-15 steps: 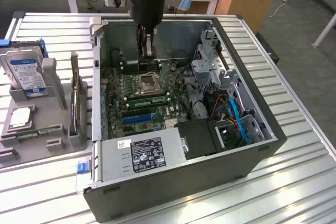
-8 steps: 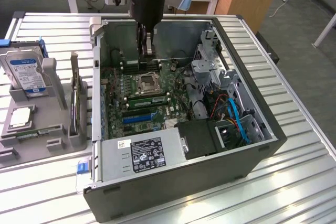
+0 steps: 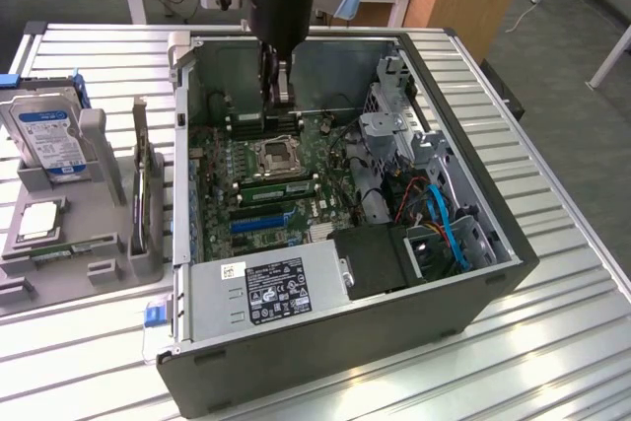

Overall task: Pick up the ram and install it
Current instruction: 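Press down the ram until it locks into place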

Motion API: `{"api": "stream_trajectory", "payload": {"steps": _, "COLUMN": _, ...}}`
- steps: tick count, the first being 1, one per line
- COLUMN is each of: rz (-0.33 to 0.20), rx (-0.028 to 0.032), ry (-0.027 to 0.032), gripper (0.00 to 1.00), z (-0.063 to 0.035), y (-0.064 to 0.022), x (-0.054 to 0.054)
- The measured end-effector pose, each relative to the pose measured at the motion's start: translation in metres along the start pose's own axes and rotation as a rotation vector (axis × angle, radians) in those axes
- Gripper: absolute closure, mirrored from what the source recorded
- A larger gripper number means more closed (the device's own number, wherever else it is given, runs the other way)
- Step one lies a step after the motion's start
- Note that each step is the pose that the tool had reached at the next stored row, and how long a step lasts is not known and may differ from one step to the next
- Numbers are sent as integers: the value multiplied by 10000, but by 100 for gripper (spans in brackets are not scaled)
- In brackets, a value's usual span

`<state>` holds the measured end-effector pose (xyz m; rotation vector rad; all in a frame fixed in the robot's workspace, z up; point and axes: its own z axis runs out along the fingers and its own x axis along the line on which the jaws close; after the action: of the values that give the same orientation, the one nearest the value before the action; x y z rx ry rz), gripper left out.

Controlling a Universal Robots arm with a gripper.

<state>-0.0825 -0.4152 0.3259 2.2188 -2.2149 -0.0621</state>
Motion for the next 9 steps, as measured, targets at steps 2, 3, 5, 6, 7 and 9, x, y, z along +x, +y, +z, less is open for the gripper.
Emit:
{"api": "stream_trajectory", "payload": {"steps": 2, "rz": -1, "rx": -5, "ry": 0, "gripper": 90, "z": -1, "y": -38, "x": 0}}
{"api": "stream_trajectory", "payload": {"steps": 3, "rz": -1, "rx": -7, "ry": -1, "gripper": 90, "z": -1, "y": -57, "x": 0}}
{"api": "stream_trajectory", "payload": {"steps": 5, "rz": -2, "rx": -13, "ry": 0, "gripper": 90, "z": -3, "y": -96, "x": 0}}
{"api": "stream_trajectory", "payload": {"steps": 6, "rz": -1, "rx": -15, "ry": 0, "gripper": 90, "z": -4, "y": -114, "x": 0}}
{"api": "stream_trajectory", "payload": {"steps": 7, "rz": 0, "rx": -17, "ry": 0, "gripper": 90, "z": -4, "y": -132, "x": 0}}
{"api": "stream_trajectory", "payload": {"steps": 9, "rz": 0, "rx": -23, "ry": 0, "gripper": 90, "z": -6, "y": -168, "x": 0}}
